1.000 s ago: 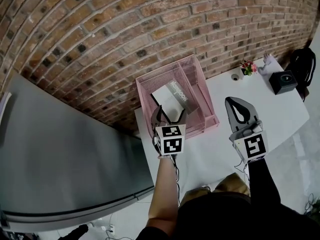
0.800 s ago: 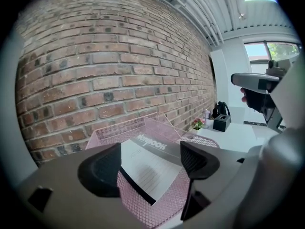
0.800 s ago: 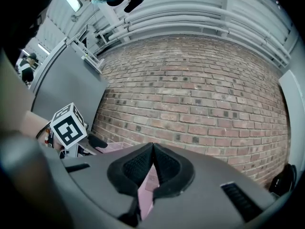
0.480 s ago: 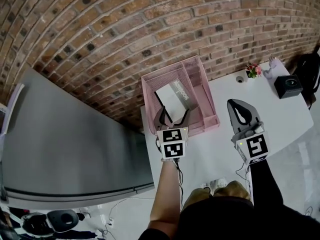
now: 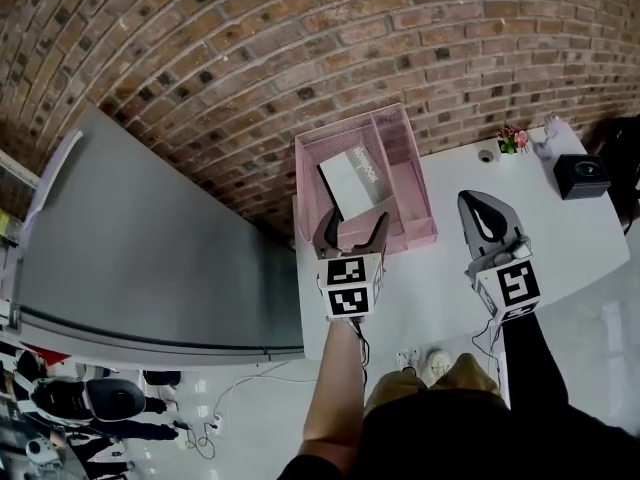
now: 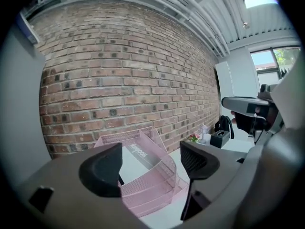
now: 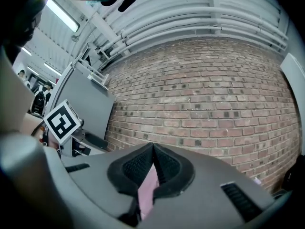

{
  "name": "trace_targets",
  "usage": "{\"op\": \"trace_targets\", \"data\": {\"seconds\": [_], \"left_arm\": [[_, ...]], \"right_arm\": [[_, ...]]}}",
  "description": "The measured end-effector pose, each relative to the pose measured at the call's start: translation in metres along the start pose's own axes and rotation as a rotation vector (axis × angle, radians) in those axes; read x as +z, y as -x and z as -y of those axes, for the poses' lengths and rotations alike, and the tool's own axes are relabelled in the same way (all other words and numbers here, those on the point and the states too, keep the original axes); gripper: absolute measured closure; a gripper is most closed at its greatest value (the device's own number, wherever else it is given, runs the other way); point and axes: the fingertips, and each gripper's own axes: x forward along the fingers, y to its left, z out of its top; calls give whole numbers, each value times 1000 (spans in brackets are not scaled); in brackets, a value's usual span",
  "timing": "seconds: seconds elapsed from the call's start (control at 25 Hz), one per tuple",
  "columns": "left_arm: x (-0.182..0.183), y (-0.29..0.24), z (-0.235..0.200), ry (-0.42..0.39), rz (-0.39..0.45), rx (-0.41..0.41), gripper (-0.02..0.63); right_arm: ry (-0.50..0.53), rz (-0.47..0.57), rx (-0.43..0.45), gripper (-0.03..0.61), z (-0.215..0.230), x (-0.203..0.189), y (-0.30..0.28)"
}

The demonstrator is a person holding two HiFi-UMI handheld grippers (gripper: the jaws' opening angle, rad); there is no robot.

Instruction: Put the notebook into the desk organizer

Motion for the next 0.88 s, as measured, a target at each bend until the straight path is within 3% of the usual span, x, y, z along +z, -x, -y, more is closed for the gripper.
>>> {"op": "trace_targets", "data": {"seconds": [0.4, 0.88], "left_arm": [[5, 52, 18, 23, 67, 44, 242], [30, 89, 17, 13, 143, 45, 242]], "right_arm": [[14, 28, 55, 557, -18, 10, 28], [19, 43, 39, 557, -26, 20, 30]]}}
